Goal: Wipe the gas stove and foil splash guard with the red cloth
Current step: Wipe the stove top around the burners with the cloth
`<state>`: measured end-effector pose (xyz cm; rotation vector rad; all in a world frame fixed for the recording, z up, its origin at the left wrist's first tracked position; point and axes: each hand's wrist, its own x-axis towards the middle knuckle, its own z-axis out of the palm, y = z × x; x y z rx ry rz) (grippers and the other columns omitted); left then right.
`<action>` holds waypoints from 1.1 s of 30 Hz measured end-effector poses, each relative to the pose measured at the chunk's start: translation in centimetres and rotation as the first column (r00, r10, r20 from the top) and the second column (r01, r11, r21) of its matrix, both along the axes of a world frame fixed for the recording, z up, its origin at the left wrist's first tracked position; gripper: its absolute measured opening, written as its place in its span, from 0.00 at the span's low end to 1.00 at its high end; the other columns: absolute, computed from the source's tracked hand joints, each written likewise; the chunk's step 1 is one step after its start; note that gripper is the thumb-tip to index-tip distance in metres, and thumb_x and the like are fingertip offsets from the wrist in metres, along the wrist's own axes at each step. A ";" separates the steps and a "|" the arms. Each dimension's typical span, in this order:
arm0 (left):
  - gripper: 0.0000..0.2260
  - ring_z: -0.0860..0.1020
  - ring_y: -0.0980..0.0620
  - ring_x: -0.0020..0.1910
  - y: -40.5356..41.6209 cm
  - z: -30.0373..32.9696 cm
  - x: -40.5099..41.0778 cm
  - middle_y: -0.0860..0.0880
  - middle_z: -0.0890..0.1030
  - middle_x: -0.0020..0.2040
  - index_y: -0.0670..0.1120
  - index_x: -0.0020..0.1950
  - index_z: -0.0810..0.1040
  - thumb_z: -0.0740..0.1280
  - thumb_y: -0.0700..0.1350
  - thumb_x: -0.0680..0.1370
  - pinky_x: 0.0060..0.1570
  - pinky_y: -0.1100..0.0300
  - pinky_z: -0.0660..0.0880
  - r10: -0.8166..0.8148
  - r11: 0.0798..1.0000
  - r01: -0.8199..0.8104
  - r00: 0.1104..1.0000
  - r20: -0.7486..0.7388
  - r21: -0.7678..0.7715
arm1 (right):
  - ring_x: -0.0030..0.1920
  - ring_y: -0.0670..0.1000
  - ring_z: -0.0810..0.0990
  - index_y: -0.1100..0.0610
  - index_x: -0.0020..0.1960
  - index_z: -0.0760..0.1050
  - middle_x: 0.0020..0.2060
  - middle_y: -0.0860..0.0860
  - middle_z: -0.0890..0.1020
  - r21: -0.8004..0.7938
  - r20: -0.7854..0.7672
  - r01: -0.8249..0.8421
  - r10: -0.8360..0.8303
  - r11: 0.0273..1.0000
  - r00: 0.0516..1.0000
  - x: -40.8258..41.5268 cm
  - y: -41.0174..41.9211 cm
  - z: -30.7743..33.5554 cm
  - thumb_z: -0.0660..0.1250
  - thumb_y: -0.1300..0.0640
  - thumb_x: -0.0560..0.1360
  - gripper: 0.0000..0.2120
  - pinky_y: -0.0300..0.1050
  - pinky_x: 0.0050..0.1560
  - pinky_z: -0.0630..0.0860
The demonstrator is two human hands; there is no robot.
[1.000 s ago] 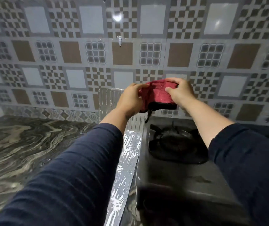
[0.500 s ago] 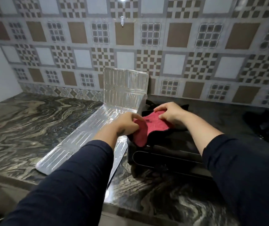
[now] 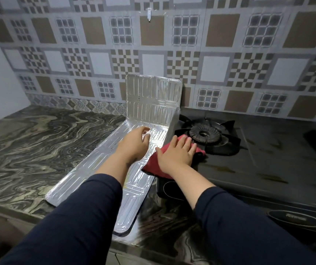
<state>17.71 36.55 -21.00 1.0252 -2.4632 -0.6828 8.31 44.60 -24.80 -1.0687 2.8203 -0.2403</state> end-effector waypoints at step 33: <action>0.14 0.74 0.44 0.63 4.3 0.3 -3.5 0.43 0.76 0.65 0.46 0.63 0.76 0.59 0.42 0.78 0.58 0.59 0.68 -0.133 0.989 0.140 0.983 0.126 -0.047 | 0.78 0.52 0.48 0.58 0.77 0.51 0.78 0.53 0.51 -0.017 -0.142 -0.483 0.476 0.876 0.868 -2.9 8.3 -0.3 0.51 0.34 0.76 0.38 0.54 0.76 0.45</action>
